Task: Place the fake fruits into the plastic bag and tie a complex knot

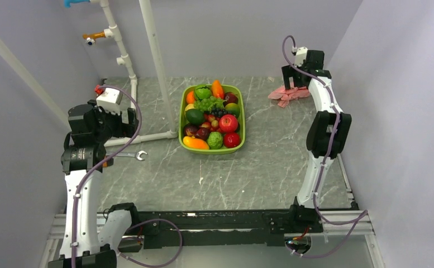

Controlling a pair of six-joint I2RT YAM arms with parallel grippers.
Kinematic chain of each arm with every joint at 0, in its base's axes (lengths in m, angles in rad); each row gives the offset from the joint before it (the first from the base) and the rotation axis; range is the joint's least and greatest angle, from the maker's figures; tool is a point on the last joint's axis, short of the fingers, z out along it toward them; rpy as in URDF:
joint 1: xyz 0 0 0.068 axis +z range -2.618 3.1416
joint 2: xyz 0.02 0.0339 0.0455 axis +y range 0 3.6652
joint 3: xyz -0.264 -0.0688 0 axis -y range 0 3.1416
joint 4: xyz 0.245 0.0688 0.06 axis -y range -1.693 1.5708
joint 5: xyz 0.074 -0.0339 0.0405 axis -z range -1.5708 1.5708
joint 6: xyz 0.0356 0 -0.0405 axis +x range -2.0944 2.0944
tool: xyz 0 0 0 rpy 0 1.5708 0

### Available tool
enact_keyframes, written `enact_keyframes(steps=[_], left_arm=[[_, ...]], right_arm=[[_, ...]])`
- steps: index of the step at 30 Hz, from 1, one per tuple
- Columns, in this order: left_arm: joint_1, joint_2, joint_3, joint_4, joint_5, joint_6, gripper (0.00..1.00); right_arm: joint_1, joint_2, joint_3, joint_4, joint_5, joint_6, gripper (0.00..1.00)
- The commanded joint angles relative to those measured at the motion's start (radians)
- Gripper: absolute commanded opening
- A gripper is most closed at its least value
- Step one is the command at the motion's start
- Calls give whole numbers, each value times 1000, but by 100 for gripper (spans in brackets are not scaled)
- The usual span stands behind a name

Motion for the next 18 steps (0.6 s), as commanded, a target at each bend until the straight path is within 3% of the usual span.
enact_keyframes(steps=[1,7,12,14,18], left_arm=[[2,-4,1,29,34,-34,99],[4,-89,-82,142,29,-58,99],[3,-103,-82,141,81,-41,99],[4,-87,-61,119,94,-34,99],[3,-60,-20,81,112,-19,99]], right_arm=[[-19,145,131,-13,18,39,100],[-45,274,182,30,-43,73,100],[-47,340,181,1,-88,60,97],[-50,357,162,-9,-100,64,88],[-60,392,168,-101,-141,36,51]])
